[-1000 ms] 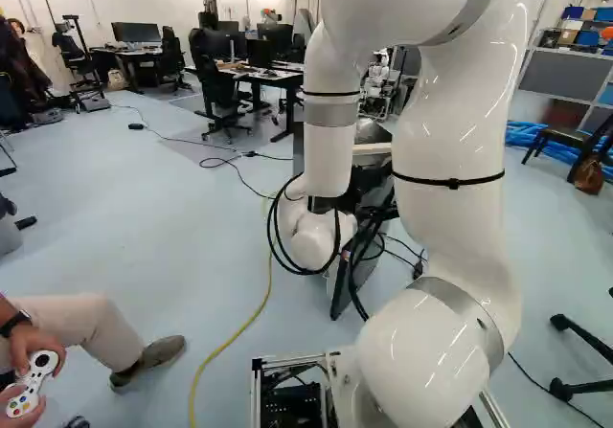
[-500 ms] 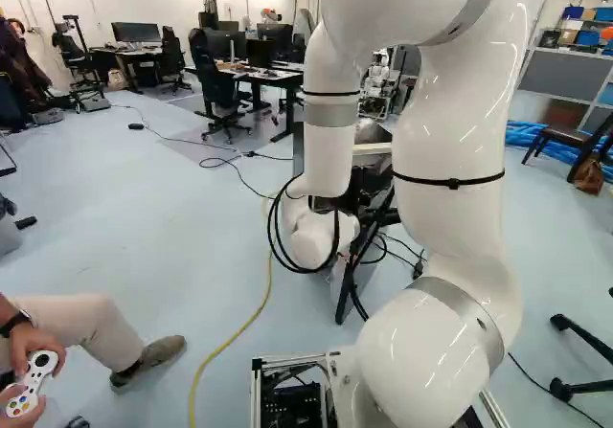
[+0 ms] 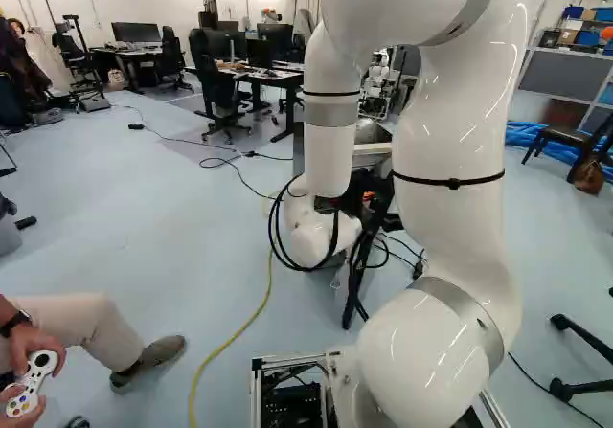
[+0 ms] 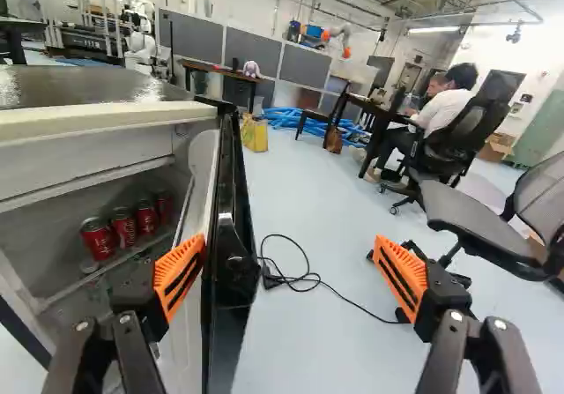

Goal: Grab a drink from the fridge

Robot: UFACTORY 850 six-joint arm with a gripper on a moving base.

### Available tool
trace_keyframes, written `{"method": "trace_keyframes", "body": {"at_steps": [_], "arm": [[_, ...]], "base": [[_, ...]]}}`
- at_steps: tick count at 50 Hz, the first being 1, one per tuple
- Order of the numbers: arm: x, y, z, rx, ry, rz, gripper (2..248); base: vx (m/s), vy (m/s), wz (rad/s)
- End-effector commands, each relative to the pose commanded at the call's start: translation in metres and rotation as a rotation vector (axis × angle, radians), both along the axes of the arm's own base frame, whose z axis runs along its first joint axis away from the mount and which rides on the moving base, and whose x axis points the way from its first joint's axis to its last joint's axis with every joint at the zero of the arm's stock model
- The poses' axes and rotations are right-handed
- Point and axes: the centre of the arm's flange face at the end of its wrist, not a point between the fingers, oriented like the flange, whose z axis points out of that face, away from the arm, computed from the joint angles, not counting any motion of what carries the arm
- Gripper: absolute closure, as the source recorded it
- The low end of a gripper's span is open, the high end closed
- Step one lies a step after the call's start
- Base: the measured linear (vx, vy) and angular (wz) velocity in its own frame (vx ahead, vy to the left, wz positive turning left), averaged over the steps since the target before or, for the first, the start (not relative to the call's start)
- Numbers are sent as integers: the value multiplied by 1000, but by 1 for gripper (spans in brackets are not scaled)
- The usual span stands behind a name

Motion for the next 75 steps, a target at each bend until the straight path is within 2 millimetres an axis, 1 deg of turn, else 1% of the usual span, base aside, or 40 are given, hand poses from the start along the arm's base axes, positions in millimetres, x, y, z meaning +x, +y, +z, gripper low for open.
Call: {"method": "trace_keyframes", "body": {"at_steps": [33, 56, 75], "arm": [[-9, -10, 1, -11, -11, -179, 3], [-6, -20, -1, 24, -12, -293, 3], [2, -32, -1, 51, -27, -404, 3]], "base": [[0, 0, 0], [0, 0, 0], [0, 0, 0]]}}
